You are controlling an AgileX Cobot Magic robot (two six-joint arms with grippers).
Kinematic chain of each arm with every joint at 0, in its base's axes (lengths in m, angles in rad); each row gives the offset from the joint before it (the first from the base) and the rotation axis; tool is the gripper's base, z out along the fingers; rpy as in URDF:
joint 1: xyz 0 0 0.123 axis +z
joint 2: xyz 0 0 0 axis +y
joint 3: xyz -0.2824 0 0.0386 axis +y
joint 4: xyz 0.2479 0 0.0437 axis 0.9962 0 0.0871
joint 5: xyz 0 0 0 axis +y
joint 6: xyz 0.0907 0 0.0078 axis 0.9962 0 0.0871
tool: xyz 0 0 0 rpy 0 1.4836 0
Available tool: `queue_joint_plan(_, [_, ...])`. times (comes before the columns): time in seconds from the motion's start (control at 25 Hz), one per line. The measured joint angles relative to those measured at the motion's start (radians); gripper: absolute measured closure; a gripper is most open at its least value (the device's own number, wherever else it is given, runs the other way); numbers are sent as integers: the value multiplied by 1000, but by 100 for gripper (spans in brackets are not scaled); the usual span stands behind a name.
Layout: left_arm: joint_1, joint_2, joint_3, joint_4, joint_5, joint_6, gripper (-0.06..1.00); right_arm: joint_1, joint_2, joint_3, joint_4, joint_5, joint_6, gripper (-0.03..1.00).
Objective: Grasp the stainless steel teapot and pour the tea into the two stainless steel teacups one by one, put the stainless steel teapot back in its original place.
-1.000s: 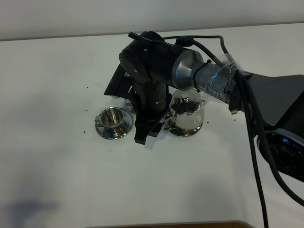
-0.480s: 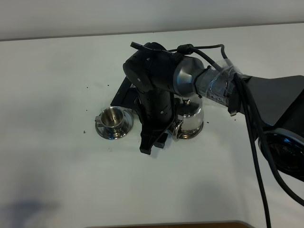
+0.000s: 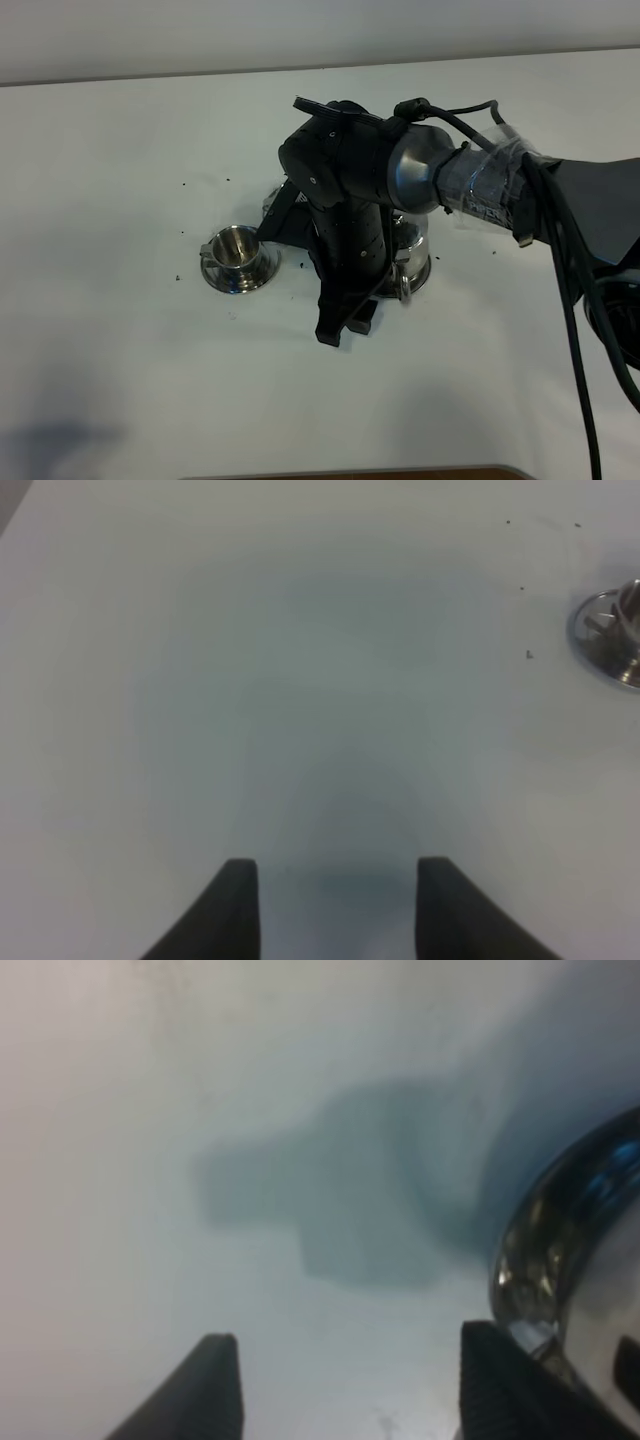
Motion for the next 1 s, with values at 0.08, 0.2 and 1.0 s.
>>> queue_joint_plan(0.08, [0,0,0,-1,0,0,52,0,0,1,0,-1,1,49])
queue_joint_plan(0.2, [0,0,0,-1,0,0,52,0,0,3,-1,-1,9,49])
queue_joint_plan(1.0, [0,0,0,-1,0,0,52,0,-110,120,48,-1,99,49])
